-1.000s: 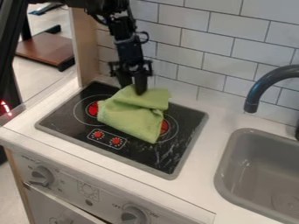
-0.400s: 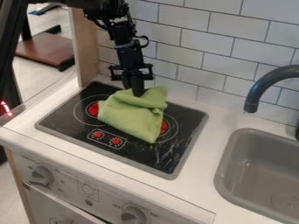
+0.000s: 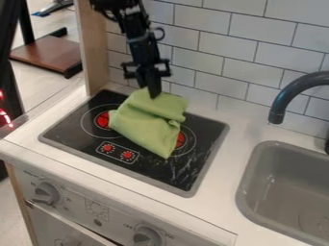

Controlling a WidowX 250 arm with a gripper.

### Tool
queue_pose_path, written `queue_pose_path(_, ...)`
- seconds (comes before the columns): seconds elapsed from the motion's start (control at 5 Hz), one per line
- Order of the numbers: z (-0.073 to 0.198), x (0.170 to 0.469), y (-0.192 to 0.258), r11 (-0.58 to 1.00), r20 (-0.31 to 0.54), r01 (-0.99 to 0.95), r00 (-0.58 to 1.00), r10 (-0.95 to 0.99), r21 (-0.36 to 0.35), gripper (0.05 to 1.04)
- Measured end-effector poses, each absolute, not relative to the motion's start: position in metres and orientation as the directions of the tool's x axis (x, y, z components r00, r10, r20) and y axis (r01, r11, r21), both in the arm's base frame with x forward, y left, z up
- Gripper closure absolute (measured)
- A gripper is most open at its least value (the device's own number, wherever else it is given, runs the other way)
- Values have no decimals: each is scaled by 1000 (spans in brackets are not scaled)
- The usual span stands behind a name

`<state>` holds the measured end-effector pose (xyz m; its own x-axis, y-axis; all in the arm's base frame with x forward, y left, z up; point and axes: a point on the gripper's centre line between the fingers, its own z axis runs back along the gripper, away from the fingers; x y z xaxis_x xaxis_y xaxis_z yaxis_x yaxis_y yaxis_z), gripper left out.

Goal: Unfold the cloth from top to bottom

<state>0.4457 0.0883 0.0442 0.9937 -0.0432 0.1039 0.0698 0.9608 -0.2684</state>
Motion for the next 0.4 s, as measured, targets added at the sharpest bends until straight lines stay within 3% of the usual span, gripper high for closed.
queue_pose_path(0.4,77,402,74,929,150,246,966,-211,-277,1026)
